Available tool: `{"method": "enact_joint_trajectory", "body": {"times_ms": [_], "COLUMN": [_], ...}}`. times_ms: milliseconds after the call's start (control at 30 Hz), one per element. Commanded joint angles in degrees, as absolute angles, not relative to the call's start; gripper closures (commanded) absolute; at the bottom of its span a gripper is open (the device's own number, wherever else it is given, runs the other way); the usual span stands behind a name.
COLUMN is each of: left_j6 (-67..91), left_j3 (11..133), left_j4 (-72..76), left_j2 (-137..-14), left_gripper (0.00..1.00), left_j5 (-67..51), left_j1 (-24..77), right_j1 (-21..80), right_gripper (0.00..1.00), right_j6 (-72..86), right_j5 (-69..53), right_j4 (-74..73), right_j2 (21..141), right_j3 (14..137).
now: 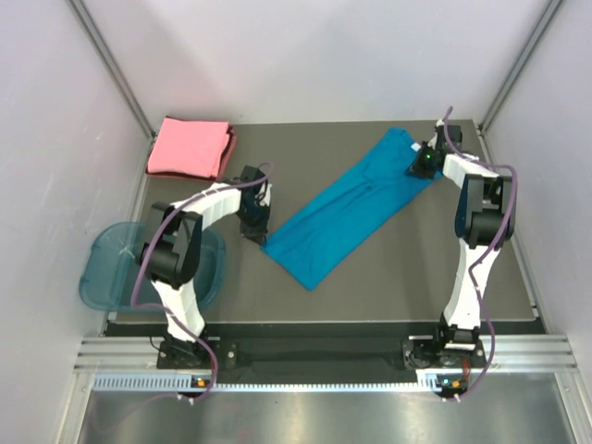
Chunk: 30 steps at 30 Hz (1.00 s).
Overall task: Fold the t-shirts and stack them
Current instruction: Fold the tshirt
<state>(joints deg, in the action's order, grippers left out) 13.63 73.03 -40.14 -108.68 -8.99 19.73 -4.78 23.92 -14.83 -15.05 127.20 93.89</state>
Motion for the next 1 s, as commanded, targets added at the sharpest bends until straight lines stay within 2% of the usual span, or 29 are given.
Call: {"method": "enact_joint_trajectory", "body": {"times_ms": [0, 267, 533, 800, 967], "left_j6": [14.6, 15.6, 17.6, 21.8, 23.4], "left_j3": [67.8, 62.2, 60.2, 54.6, 53.4], "left_j4": [-43.1, -41.9, -41.8, -39.3, -39.1], "left_j2": [-104.4, -101.4, -97.7, -94.8, -93.3], "left_gripper": [1.00, 1.00, 1.00, 1.00, 1.00], "left_j5": [-12.4, -12.9, -13.7, -14.3, -14.2], "left_j1": [20.7, 21.4, 22.2, 24.3, 26.4], "right_j1": [-5.5, -5.5, -4.9, -1.2, -0.4], "right_gripper": [0.94, 0.94, 0.84, 0.89, 0.91], "right_j6": [19.4, 21.6, 29.0, 39.6, 40.4], "right_j5": [-18.4, -21.3, -19.8, -9.5, -5.8], "right_j4": [-14.6, -12.1, -9.2, -6.3, -8.7], "right_j2": [129.1, 127.0, 119.5, 115.9, 119.7], "right_j3": [97.5, 94.6, 87.5, 77.4, 80.2]}}
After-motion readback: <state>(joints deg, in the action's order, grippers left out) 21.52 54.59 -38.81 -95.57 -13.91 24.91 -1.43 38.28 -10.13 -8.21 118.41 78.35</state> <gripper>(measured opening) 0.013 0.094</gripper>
